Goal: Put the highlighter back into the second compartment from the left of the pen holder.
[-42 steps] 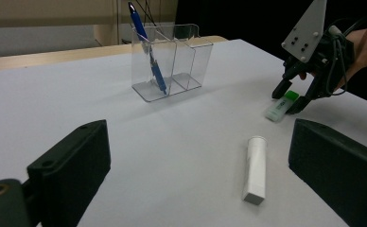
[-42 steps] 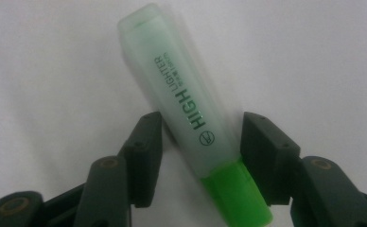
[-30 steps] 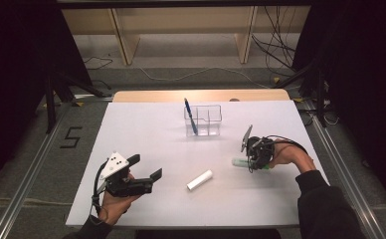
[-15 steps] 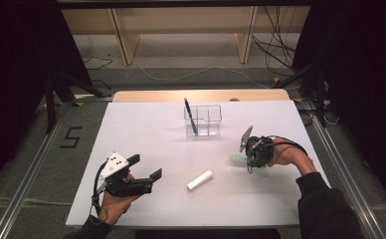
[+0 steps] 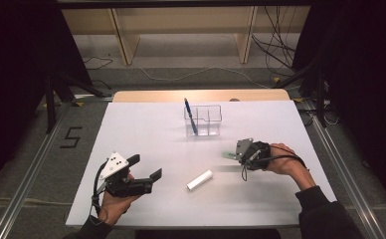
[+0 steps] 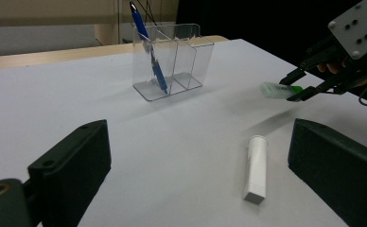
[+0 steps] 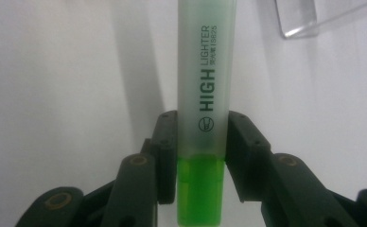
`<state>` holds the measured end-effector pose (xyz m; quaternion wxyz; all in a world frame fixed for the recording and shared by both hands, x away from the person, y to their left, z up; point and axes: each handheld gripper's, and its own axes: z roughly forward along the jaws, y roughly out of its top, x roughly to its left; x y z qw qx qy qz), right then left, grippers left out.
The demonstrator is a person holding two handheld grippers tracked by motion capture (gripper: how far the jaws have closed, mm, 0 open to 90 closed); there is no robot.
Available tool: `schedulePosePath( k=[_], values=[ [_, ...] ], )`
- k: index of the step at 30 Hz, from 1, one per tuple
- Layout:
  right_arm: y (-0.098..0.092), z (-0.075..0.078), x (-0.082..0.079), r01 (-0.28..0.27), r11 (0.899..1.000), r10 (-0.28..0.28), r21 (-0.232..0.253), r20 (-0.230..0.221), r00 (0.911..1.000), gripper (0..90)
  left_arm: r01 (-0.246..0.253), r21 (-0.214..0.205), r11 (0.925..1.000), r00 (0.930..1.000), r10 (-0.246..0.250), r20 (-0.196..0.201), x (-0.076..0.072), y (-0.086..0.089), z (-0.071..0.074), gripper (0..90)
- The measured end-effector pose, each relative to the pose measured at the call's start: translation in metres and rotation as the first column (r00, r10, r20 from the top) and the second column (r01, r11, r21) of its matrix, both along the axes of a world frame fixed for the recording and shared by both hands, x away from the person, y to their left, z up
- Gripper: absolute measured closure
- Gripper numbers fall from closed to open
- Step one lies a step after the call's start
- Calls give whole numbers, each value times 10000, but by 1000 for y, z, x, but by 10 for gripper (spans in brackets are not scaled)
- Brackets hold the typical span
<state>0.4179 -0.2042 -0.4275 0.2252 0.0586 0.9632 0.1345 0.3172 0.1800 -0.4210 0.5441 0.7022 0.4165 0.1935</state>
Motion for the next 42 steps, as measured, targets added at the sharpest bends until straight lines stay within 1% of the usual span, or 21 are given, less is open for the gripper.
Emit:
schedulePosePath(
  k=[4,8,12,16,20,22,23,24,26,28,29,30,32,33,35,36,37,38,40,41,42],
  values=[
    [6,0,-13,-203,9995,185,246,686,9975,671,-27,32,10000,10000,27,-31,0,0,0,61],
    [12,-1,-27,-369,9978,295,545,1308,9910,672,-17,90,10000,10000,17,-30,0,0,0,62],
    [18,-2,-40,-707,9952,553,673,2077,9766,672,-38,155,9999,10000,39,-87,1,0,0,63],
    [25,-2,-51,-1024,9918,820,765,2339,9688,672,29,289,9996,9999,-26,-102,3,-1,1,65],
    [31,-2,-57,-1482,9875,1294,541,2602,9568,672,186,364,9992,9996,-178,-225,5,-6,3,67],
    [34,-3,-59,-1683,9847,1490,457,2802,9483,672,340,361,9988,9989,-328,-340,7,-10,7,69],
    [35,-3,-62,-1574,9867,1395,407,2844,9485,672,471,358,9982,9981,-456,-410,9,-12,9,70],
    [36,-4,-64,-1601,9863,1409,404,3002,9434,672,604,480,9970,9968,-577,-550,11,-16,11,74],
    [39,-4,-67,-1784,9833,1583,354,3163,9354,672,1014,758,9920,9905,-936,-1011,16,-24,13,82],
    [42,-4,-72,-1854,9823,1656,252,3436,9244,672,1442,1110,9833,9816,-1279,-1421,21,-33,16,92],
    [44,-5,-74,-1891,9818,1699,185,3599,9174,672,1682,1285,9773,9759,-1468,-1612,23,-38,17,99],
    [45,-6,-75,-2065,9784,1890,40,3852,9033,672,1901,1414,9715,9699,-1636,-1801,25,-43,18,103],
    [48,-6,-78,-2193,9757,2019,-25,4006,8937,672,2123,1664,9629,9635,-1778,-2000,28,-53,20,103],
    [49,-7,-80,-2213,9752,2052,-68,4029,8919,672,2154,1692,9618,9637,-1814,-1958,30,-57,21,107],
    [51,-8,-84,-2283,9734,2161,-216,4193,8817,672,2456,1721,9540,9532,-2054,-2221,34,-63,24,117],
    [52,-7,-85,-2397,9704,2295,-289,4182,8789,672,2666,1894,9450,9455,-2183,-2416,37,-65,26,121],
    [53,-7,-86,-2371,9710,2277,-314,4250,8761,672,2770,2023,9393,9411,-2227,-2546,38,-69,27,124],
    [55,-7,-87,-2469,9682,2378,-393,4489,8613,672,2855,2129,9344,9376,-2264,-2639,39,-72,28,127],
    [56,-7,-90,-2459,9674,2457,-602,4576,8545,672,3014,2169,9285,9308,-2371,-2783,43,-77,31,148],
    [58,-8,-91,-2547,9647,2553,-670,4761,8415,672,3085,2249,9242,9281,-2407,-2841,44,-79,31,148],
    [59,-8,-91,-2684,9592,2766,-895,4953,8235,672,3219,2308,9182,9216,-2481,-2985,46,-82,32,148]
  ],
)
